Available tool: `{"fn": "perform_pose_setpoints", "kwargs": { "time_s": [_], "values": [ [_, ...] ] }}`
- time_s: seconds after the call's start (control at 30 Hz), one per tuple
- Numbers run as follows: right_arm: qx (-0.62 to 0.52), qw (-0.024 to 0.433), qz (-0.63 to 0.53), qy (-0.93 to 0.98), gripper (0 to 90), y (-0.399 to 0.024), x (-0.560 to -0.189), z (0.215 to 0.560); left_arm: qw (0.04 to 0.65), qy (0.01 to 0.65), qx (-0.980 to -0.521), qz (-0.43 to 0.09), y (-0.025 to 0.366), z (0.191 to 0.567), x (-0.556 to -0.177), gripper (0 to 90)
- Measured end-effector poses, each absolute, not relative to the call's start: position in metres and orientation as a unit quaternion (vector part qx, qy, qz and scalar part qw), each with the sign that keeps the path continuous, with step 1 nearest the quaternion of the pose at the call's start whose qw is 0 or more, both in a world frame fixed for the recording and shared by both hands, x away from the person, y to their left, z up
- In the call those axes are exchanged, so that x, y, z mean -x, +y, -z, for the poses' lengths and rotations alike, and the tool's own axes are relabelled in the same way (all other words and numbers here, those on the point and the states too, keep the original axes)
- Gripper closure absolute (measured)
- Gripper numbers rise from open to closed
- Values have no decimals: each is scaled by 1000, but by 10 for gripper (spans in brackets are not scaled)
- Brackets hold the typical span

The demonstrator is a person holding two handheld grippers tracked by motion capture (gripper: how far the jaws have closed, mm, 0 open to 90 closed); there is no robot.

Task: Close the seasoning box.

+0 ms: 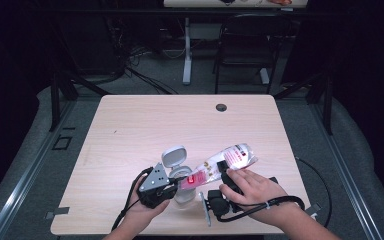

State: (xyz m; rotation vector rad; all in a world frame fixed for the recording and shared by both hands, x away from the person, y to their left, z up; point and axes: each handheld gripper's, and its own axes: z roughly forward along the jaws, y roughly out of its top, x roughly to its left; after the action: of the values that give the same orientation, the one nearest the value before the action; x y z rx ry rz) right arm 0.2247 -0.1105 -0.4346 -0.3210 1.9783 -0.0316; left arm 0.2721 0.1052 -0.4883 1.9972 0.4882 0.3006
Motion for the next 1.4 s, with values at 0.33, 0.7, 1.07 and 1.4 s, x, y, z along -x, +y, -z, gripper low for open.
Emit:
{"fn": "perform_pose_setpoints", "kwargs": {
  "time_s": [0.33,0.7,1.07,1.4],
  "values": [
    [142,541,15,828,718,-109,-225,434,503,203,-830,-126,106,489,-273,890],
    [144,541,20,828,741,-107,-223,434,501,203,-832,-126,106,490,-273,892],
    [144,540,10,829,758,-107,-224,435,501,205,-831,-124,106,491,-273,894],
    [137,538,4,832,772,-106,-222,432,502,204,-831,-124,105,491,-273,895]
  ]
}}
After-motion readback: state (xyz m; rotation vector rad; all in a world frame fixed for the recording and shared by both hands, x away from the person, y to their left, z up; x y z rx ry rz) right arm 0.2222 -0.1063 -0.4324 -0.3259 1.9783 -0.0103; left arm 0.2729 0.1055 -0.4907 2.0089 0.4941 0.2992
